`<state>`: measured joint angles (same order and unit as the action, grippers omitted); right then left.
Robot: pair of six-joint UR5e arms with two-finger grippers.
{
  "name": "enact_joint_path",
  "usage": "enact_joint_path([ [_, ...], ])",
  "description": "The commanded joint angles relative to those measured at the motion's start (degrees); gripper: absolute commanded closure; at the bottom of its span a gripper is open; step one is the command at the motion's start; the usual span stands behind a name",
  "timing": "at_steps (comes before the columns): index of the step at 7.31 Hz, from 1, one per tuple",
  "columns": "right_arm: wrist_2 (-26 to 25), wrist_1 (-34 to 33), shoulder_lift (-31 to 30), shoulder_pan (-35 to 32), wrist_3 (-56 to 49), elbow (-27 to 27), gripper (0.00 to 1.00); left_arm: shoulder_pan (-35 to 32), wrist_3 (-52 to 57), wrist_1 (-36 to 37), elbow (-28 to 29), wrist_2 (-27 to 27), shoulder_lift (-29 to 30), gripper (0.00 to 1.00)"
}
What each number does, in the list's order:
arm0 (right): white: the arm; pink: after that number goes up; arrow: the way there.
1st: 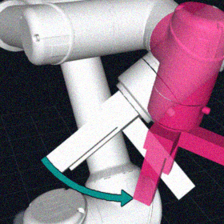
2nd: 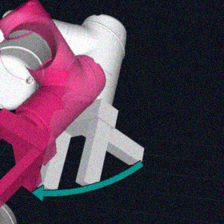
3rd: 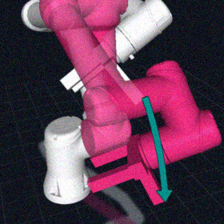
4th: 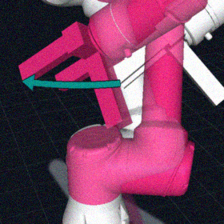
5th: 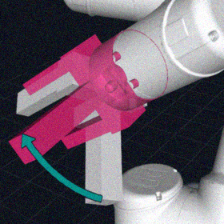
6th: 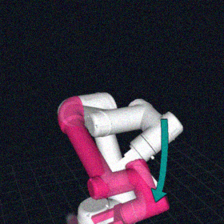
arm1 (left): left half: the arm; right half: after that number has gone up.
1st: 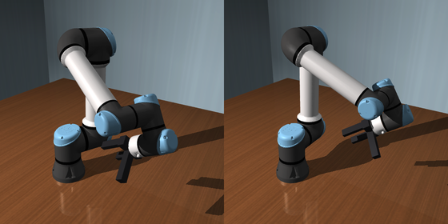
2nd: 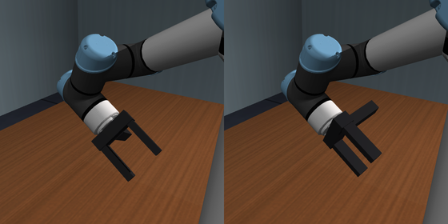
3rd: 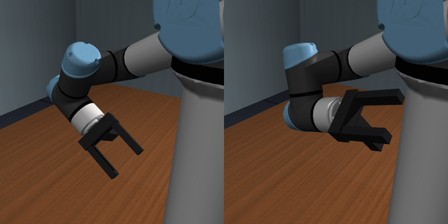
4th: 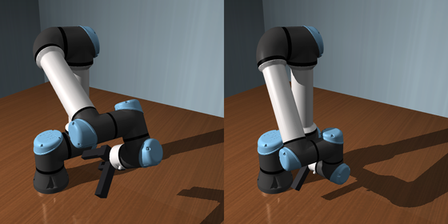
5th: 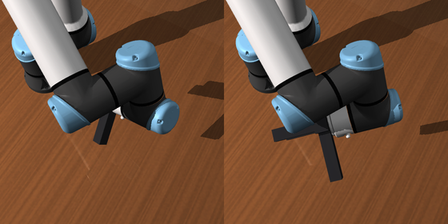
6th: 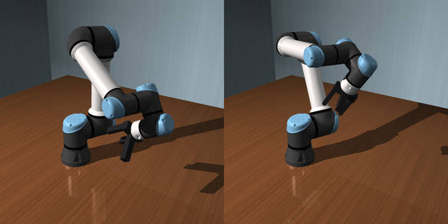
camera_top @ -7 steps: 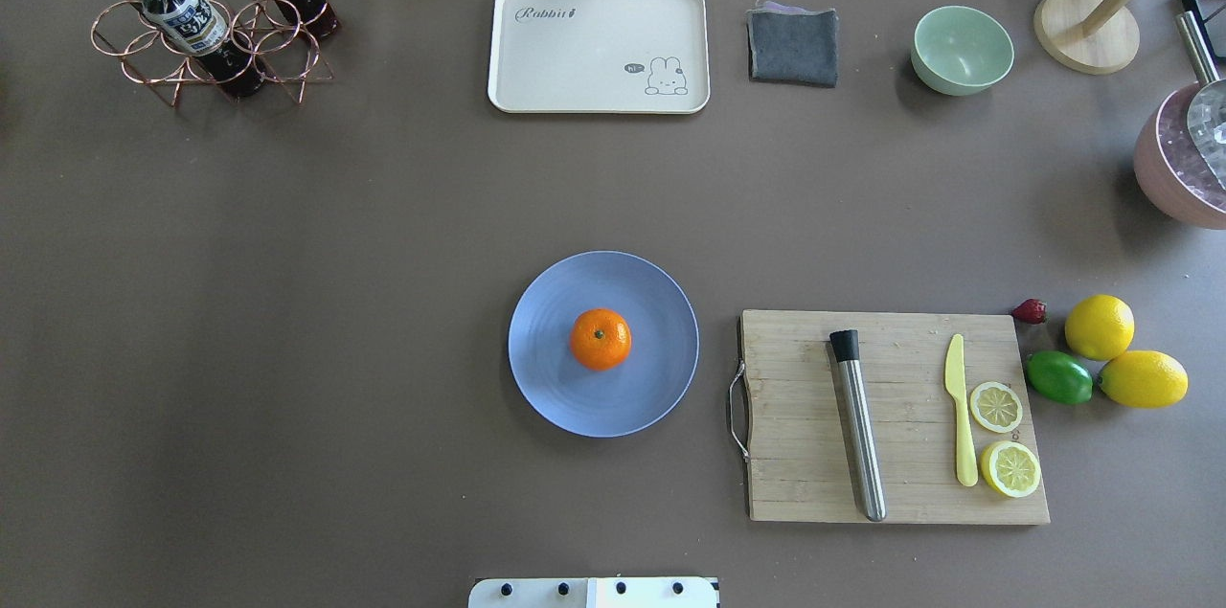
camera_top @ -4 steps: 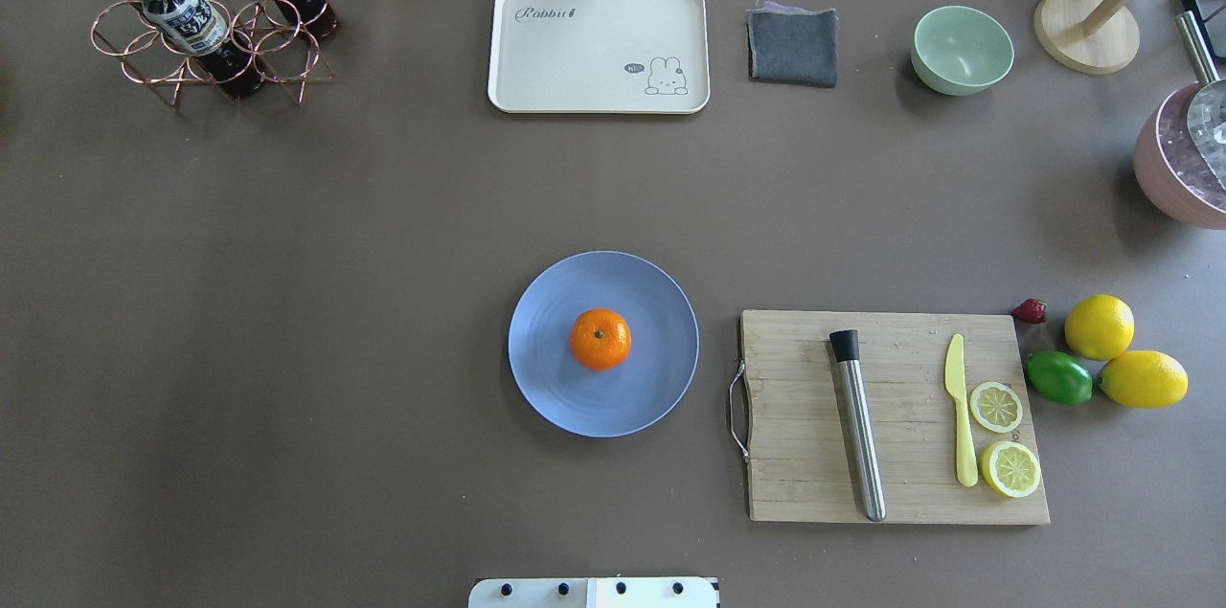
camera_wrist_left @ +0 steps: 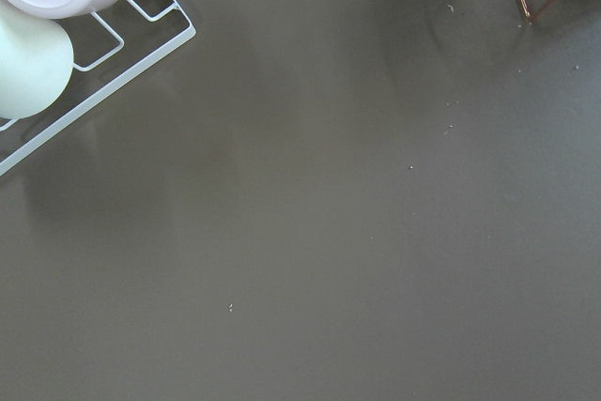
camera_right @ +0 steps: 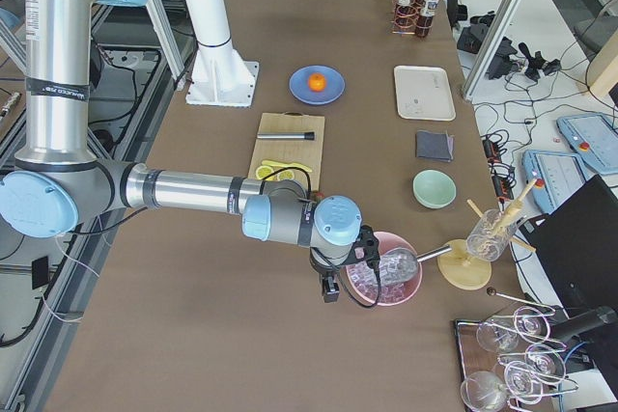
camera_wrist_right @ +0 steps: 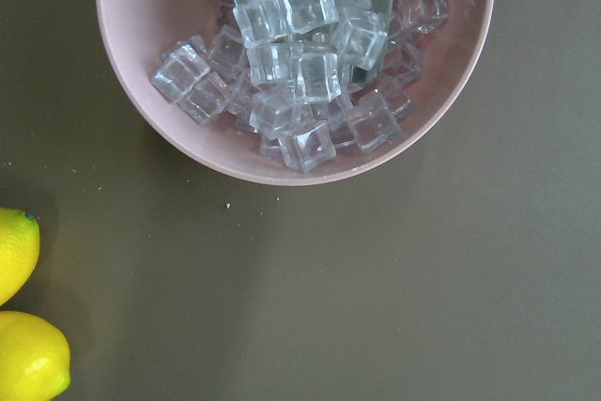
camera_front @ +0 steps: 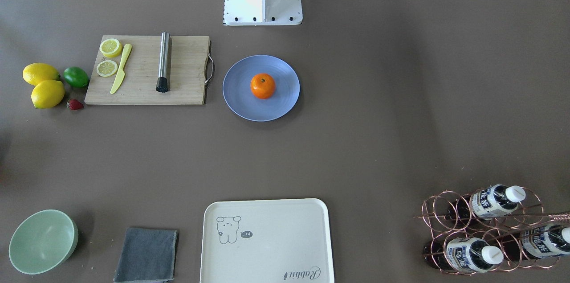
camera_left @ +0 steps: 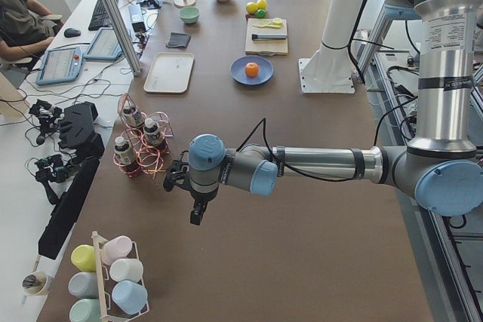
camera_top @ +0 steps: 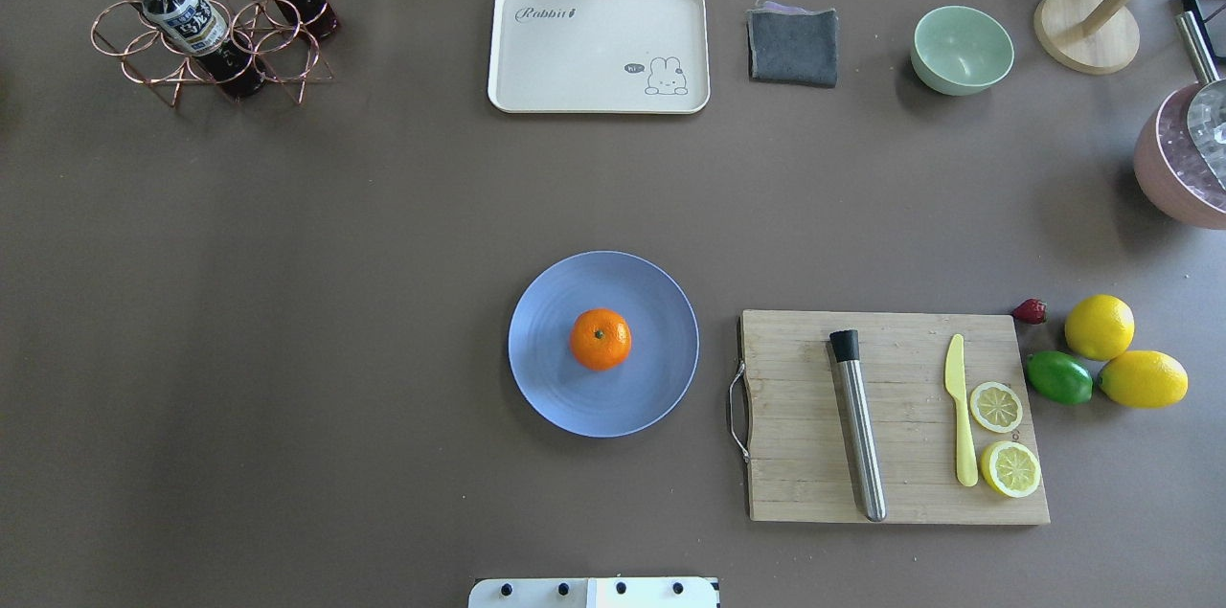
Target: Pick orange to plate
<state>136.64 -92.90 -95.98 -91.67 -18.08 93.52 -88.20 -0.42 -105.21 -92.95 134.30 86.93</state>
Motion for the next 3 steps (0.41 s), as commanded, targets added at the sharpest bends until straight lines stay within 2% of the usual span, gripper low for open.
enact_joint_path([
  [1, 0.0, 0.0, 0.0, 0.0, 0.1, 0.0, 0.0, 0.0, 0.1, 0.0, 0.1, 0.0, -0.1, 0.03],
  [3, 0.0, 0.0, 0.0, 0.0, 0.2, 0.0, 0.0, 0.0, 0.1, 0.0, 0.1, 0.0, 0.0, 0.03],
])
